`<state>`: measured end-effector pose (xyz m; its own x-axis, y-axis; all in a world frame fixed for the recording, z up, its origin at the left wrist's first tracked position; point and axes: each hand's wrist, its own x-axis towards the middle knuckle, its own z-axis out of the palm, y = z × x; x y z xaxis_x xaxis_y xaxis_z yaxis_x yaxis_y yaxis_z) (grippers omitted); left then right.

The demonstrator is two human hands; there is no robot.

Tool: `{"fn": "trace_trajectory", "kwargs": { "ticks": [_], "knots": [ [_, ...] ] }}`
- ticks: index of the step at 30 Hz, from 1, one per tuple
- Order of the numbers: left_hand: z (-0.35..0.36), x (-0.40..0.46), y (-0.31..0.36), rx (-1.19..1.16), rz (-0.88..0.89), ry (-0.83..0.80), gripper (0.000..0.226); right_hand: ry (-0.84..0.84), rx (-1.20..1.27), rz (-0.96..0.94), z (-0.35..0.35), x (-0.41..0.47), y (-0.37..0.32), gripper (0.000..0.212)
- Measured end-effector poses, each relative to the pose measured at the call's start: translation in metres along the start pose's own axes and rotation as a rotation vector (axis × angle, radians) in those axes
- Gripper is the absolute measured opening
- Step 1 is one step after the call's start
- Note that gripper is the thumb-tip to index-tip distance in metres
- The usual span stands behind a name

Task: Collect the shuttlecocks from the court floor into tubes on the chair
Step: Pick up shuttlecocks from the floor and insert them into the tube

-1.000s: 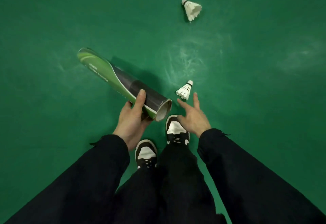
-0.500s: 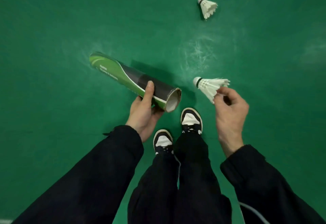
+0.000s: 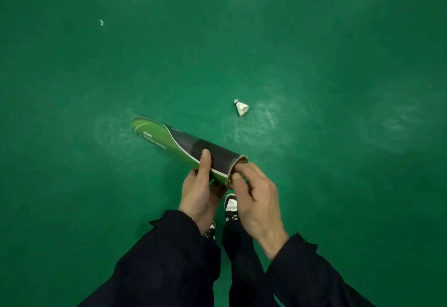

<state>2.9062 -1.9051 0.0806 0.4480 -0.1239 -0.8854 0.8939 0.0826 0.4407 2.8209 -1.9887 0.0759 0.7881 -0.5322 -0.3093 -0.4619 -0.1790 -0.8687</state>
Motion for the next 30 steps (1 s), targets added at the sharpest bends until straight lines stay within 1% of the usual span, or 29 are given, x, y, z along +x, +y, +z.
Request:
{"fn": "trace_trajectory", "kwargs": {
  "ticks": [1, 2, 4, 6, 7, 9, 11, 12, 13, 14, 17, 19, 21, 23, 24, 25, 27, 28, 30],
  "knots": [
    [0.006, -0.003, 0.010, -0.002, 0.016, -0.003, 0.068, -0.057, 0.006, -0.014, -0.005, 0.004, -0.012, 0.029],
    [0.012, -0.004, 0.020, 0.000, 0.030, -0.003, 0.068, -0.112, 0.014, 0.015, -0.008, 0.009, -0.024, 0.032],
    [0.023, -0.003, 0.039, 0.035, 0.050, -0.008, 0.063, -0.229, -0.004, 0.162, -0.009, 0.029, -0.040, 0.036],
    [0.031, 0.003, 0.053, 0.067, 0.058, -0.044, 0.054, -0.350, -0.021, 0.289, -0.004, 0.055, -0.050, 0.035],
    [0.035, 0.008, 0.060, 0.071, 0.053, -0.050, 0.053, -0.369, 0.044, 0.324, -0.001, 0.066, -0.052, 0.034],
    [0.041, 0.028, 0.074, 0.066, 0.050, -0.065, 0.060, -0.286, 0.192, 0.363, 0.006, 0.088, -0.057, 0.031],
    [0.045, 0.054, 0.088, 0.022, 0.056, -0.067, 0.064, -0.147, 0.211, 0.317, 0.013, 0.105, -0.053, 0.026],
    [0.046, 0.069, 0.094, 0.001, 0.068, -0.059, 0.065, -0.113, 0.164, 0.285, 0.017, 0.114, -0.050, 0.019],
    [0.049, 0.083, 0.098, 0.005, 0.073, -0.051, 0.067, -0.117, 0.132, 0.290, 0.022, 0.126, -0.045, 0.014],
    [0.052, 0.096, 0.100, 0.037, 0.071, -0.048, 0.070, -0.157, 0.115, 0.331, 0.027, 0.140, -0.038, 0.014],
    [0.060, 0.130, 0.095, 0.123, 0.040, -0.061, 0.076, -0.343, 0.263, 0.450, 0.034, 0.179, -0.023, 0.016],
    [0.062, 0.162, 0.093, 0.126, 0.024, -0.048, 0.072, -0.363, 0.328, 0.428, 0.034, 0.202, -0.006, 0.014],
    [0.064, 0.206, 0.090, 0.070, 0.012, -0.032, 0.070, -0.268, 0.361, 0.386, 0.033, 0.221, 0.020, 0.008],
    [0.062, 0.258, 0.086, 0.015, 0.033, 0.004, 0.070, -0.113, 0.360, 0.367, 0.035, 0.248, 0.065, 0.016],
    [0.060, 0.285, 0.082, 0.002, 0.042, 0.025, 0.068, -0.059, 0.336, 0.404, 0.038, 0.267, 0.092, 0.018],
    [0.058, 0.313, 0.078, -0.005, 0.051, 0.026, 0.064, -0.025, 0.295, 0.460, 0.043, 0.288, 0.124, 0.016],
    [0.054, 0.360, 0.073, 0.007, 0.060, 0.005, 0.055, -0.037, 0.194, 0.606, 0.058, 0.330, 0.186, 0.009],
    [0.052, 0.381, 0.071, 0.026, 0.063, -0.009, 0.053, -0.040, 0.211, 0.705, 0.068, 0.349, 0.217, 0.010],
    [0.049, 0.420, 0.068, 0.060, 0.076, -0.012, 0.057, -0.021, 0.325, 0.893, 0.092, 0.385, 0.271, 0.019]
  ]
}}
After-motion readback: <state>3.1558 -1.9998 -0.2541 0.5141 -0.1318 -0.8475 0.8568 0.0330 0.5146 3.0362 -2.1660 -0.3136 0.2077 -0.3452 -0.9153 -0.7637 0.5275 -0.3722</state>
